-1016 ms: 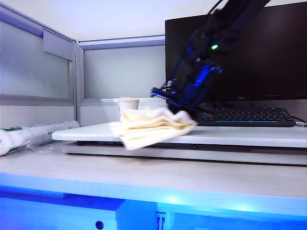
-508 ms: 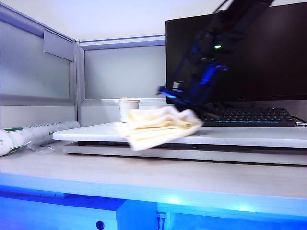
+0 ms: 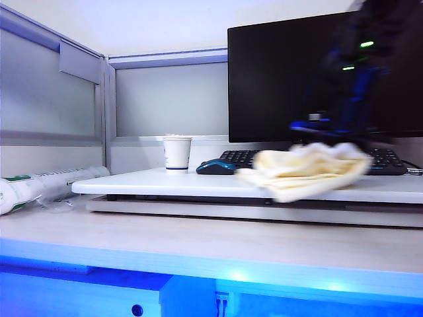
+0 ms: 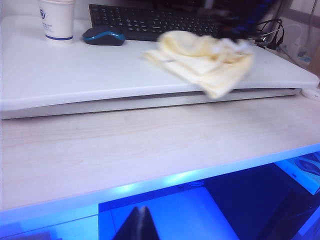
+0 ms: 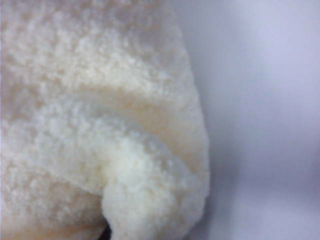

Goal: Wipe the tabletop with a clean cloth to remove dust and stains.

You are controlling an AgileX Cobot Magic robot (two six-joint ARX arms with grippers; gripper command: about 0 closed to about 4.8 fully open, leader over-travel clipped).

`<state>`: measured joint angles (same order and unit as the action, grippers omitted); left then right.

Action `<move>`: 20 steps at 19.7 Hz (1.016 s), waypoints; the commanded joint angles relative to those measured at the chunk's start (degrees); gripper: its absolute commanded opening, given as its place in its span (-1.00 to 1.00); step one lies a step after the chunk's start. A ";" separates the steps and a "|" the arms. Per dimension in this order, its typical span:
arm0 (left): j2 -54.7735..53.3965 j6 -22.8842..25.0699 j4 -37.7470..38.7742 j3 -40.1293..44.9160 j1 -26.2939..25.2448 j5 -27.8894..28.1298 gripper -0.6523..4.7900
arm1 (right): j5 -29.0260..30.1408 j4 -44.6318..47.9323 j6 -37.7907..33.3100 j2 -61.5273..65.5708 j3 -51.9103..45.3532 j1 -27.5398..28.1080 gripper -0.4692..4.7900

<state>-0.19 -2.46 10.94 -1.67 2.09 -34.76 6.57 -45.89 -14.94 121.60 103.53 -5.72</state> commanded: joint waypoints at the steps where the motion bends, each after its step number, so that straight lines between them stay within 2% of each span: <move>1: -0.02 -0.13 1.73 -0.11 -0.04 -1.03 -0.78 | -1.99 -0.11 1.79 -4.50 -7.89 4.44 -0.84; 7: -0.02 -0.15 1.73 -0.11 -0.04 -0.83 -0.78 | -1.40 5.70 3.13 -15.58 -22.60 14.51 -0.84; 12: -0.02 -0.15 1.73 -0.11 -0.04 -0.85 -0.78 | -0.24 5.33 6.47 -19.93 -26.05 21.35 -0.84; 15: -0.02 -0.15 1.73 -0.11 -0.04 -0.85 -0.78 | -0.24 5.95 6.58 -19.96 -26.14 20.96 -0.84; 20: -0.02 -0.15 1.73 -0.11 -0.04 -0.85 -0.78 | -0.20 12.50 4.11 -19.89 -26.12 14.64 -0.84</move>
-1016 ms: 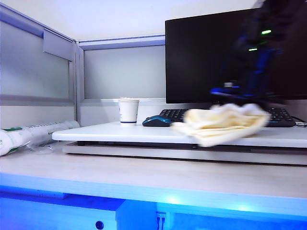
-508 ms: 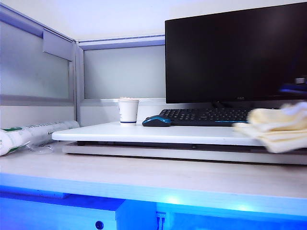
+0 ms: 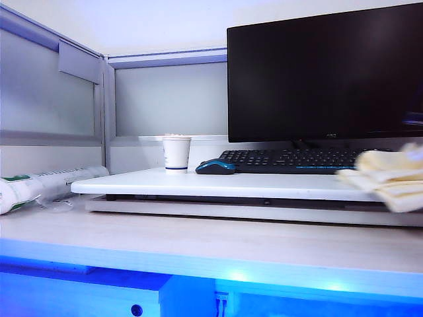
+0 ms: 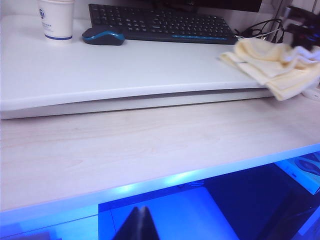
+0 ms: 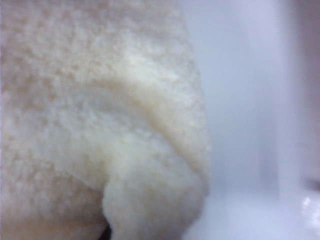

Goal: Wipe the tabletop with a clean cloth to remove dust and stains.

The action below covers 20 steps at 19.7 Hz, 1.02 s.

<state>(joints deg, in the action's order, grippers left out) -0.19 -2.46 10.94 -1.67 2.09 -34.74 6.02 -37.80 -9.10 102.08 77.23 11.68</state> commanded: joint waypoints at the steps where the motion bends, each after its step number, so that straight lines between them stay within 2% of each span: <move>1: -0.02 -0.15 1.73 -0.11 -0.04 -0.87 -0.78 | 0.28 6.27 -1.92 -0.33 0.26 -4.87 -0.84; 4: -0.02 -0.15 1.73 -0.11 -0.04 -0.87 -0.78 | 0.33 11.80 -4.92 0.11 0.28 -10.54 -0.84; 8: -0.02 -0.17 1.73 -0.11 -0.02 -0.94 -0.78 | 3.02 15.93 -9.44 2.21 0.33 -14.88 -0.84; 12: -0.02 -0.17 1.73 -0.11 -0.02 -1.07 -0.78 | 3.17 18.14 -11.50 5.57 2.05 -19.50 -0.84; 16: -0.02 -0.22 1.73 -0.11 -0.02 -1.11 -0.78 | 3.76 17.94 -12.83 11.78 10.27 -24.92 -0.84; 20: -0.02 -1.03 1.73 -0.11 -0.02 -1.09 -0.78 | 5.70 15.56 -14.91 19.87 22.99 -29.73 -0.84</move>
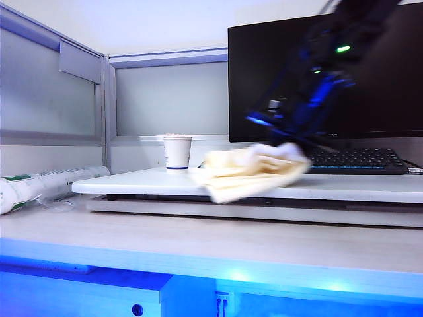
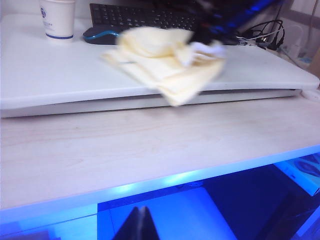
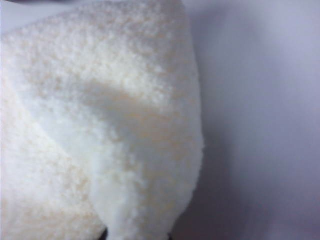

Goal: Wipe the tabletop with a clean cloth to remove dust and stains.

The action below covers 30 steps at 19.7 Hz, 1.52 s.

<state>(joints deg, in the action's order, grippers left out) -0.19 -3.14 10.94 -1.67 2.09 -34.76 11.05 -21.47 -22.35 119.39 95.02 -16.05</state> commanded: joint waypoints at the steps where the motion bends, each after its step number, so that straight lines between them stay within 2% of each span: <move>1: -0.02 -0.35 1.73 -0.11 -0.02 -1.07 -0.78 | 0.94 -1.16 -1.70 4.68 8.70 -3.48 -0.84; 4: -0.02 -0.33 1.73 -0.11 -0.02 -1.07 -0.78 | 0.92 -2.80 -1.73 9.31 16.46 -6.88 -0.84; 7: -0.02 -0.33 1.73 -0.11 -0.02 -1.05 -0.78 | 2.05 -2.75 -4.79 14.12 23.04 -9.55 -0.84; 13: -0.02 -0.35 1.73 -0.11 -0.02 -1.05 -0.78 | 1.27 -3.74 -5.99 16.72 25.14 -10.97 -0.84; 19: -0.02 -0.33 1.73 -0.09 0.00 -1.05 -0.78 | 0.17 -12.17 -4.42 16.52 25.33 -8.11 -0.84; 22: -0.02 -0.35 1.73 -0.09 0.00 -1.05 -0.78 | -0.24 -13.57 -4.13 15.56 25.31 -6.27 -0.84; 30: -0.02 -0.35 1.70 -0.09 0.00 -1.05 -0.78 | -2.21 -20.15 1.44 12.76 25.24 -1.86 -0.84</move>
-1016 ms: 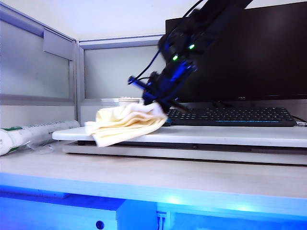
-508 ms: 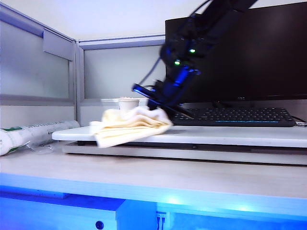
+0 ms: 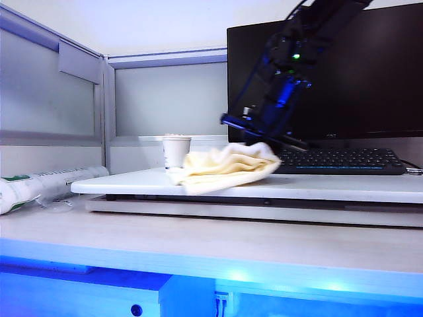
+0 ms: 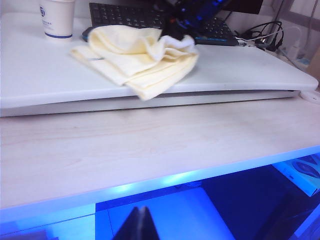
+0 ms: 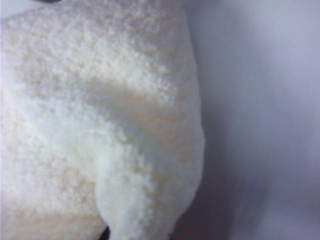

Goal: Wipe the tabletop with a clean cloth to remove dust and stains.

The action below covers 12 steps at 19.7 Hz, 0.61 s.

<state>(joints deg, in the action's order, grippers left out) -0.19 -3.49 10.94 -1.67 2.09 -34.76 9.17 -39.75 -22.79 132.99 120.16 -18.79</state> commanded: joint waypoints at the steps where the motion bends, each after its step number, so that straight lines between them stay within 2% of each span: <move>1: -0.02 0.00 1.70 -0.09 0.00 -1.05 -0.78 | -0.68 -2.56 2.51 -1.07 0.11 1.33 -0.84; 12: -0.02 0.00 1.68 -0.09 0.00 -1.03 -0.78 | -3.06 -6.54 6.82 -4.42 -2.78 5.81 -0.84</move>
<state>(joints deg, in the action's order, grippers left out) -0.19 -3.49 10.94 -1.67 2.09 -34.76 6.83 -46.57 -16.40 129.71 118.04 -13.39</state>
